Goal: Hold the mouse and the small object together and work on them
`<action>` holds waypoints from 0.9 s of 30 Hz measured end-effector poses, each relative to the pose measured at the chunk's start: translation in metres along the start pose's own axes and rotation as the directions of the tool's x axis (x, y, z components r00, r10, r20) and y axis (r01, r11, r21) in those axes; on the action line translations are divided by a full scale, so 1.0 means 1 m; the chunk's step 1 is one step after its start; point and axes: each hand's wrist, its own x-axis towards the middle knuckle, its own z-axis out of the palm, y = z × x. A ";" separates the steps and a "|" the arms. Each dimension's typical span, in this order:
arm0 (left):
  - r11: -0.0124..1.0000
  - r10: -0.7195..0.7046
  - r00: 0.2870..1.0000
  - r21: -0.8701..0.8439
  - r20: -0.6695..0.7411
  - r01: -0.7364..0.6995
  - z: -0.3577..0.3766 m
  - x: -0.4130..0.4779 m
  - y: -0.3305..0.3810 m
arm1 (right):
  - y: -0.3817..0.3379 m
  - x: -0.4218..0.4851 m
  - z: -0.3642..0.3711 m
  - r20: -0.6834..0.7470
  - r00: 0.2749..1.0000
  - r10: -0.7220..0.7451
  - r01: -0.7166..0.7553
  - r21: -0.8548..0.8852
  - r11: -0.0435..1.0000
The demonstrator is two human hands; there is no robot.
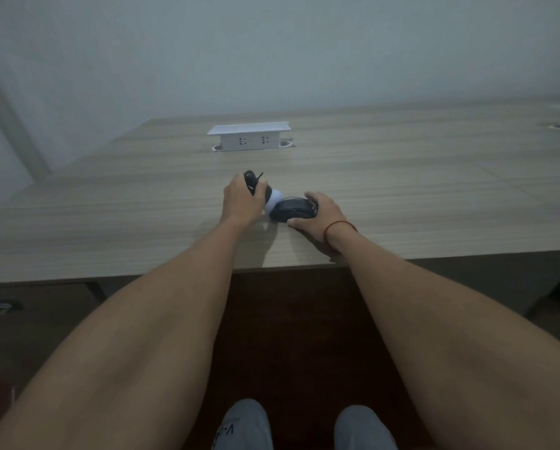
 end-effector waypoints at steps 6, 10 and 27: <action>0.993 -0.066 0.997 0.104 0.045 0.061 0.003 -0.001 0.000 | -0.001 0.005 -0.004 0.082 0.996 0.047 -0.051 0.045 0.998; 1.000 -0.025 0.999 -0.007 -0.021 0.025 0.001 0.000 0.005 | -0.007 0.004 0.004 -0.070 0.984 0.162 -0.164 -0.018 0.986; 0.995 -0.039 0.997 0.095 0.065 0.032 0.004 0.006 0.007 | -0.009 0.003 0.012 -0.218 0.957 0.190 -0.180 0.065 0.982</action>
